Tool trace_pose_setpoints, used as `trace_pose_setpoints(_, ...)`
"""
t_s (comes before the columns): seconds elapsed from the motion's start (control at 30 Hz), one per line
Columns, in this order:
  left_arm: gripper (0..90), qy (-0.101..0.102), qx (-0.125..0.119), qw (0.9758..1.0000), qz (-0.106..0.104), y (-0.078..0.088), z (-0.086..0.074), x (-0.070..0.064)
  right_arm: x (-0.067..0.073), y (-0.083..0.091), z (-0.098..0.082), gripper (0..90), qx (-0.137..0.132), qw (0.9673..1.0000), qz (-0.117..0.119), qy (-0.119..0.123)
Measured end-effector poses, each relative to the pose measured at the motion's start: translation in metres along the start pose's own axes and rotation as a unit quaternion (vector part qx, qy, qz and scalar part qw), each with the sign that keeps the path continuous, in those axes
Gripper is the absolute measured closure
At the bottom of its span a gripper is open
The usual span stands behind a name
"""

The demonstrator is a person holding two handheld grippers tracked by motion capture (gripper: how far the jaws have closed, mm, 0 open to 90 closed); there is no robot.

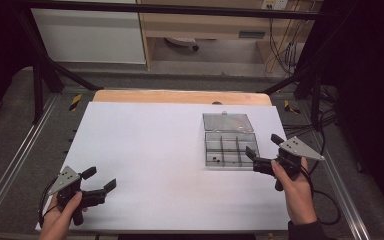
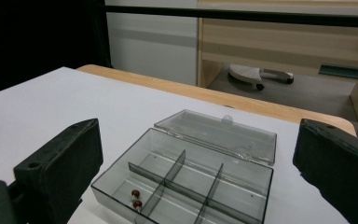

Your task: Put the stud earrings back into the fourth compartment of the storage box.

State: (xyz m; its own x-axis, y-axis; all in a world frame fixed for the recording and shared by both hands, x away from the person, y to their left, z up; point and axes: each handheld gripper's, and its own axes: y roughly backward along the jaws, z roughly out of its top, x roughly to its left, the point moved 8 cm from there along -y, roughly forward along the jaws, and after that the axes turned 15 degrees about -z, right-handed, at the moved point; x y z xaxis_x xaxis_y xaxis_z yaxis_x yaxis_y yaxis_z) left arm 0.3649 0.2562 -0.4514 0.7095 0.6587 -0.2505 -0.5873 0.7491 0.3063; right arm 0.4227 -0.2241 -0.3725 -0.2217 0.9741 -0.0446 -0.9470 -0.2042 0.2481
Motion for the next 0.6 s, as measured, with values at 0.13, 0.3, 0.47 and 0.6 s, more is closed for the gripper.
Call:
trace_pose_setpoints(0.13, 8.0, 0.000, 0.000, 1.0000, 0.000, 0.000, 0.000, 0.000, -0.008, 0.003, -0.008, 1.7, 0.005, 0.9999, -0.005, -0.007)
trace_pose_setpoints(0.3, 8.1, 0.001, -0.008, 1.0000, 0.002, 0.001, 0.001, 0.001, -0.016, 0.007, -0.018, 1.7, 0.010, 0.9998, -0.010, -0.011)
trace_pose_setpoints(0.47, 8.1, 0.000, -0.004, 1.0000, -0.001, 0.001, 0.001, 0.000, -0.023, 0.009, -0.030, 1.8, 0.017, 0.9996, -0.013, -0.018)
trace_pose_setpoints(0.6, 8.0, -0.001, -0.001, 1.0000, -0.002, 0.000, 0.000, 0.000, -0.027, 0.011, -0.042, 2.0, 0.026, 0.9994, -0.015, -0.018)
